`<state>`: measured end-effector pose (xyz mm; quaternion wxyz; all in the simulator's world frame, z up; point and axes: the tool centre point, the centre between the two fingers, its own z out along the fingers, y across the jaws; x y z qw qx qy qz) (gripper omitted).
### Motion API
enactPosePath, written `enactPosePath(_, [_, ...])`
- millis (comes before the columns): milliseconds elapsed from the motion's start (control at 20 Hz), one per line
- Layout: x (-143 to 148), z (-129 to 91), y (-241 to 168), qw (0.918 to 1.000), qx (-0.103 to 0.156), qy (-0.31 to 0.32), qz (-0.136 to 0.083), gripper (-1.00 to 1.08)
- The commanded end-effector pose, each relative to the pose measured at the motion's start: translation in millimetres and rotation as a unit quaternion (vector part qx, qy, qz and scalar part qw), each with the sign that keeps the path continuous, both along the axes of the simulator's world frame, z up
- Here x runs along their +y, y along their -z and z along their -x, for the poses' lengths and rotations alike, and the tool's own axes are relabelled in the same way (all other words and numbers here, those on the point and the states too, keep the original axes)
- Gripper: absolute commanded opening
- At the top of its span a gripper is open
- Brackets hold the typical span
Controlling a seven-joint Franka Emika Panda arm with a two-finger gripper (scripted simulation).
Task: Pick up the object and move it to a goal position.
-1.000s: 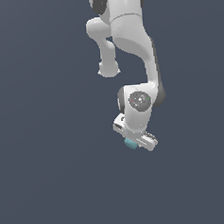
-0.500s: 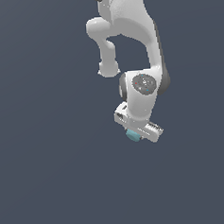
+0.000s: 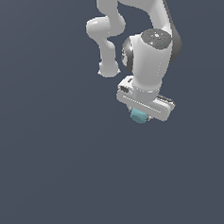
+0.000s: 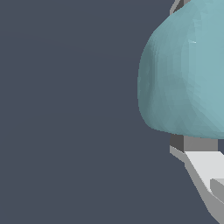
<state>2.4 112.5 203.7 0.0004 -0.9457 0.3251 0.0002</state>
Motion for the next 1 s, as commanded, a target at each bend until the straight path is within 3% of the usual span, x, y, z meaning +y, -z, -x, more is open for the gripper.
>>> enactPosePath(0, [4.4,8.7,-30.2,1.0,0.0,0.0,0.0,-1.0])
enactPosePath(950, [38.5,61.4,-239.2,1.0,0.0,0.0,0.001,-1.0])
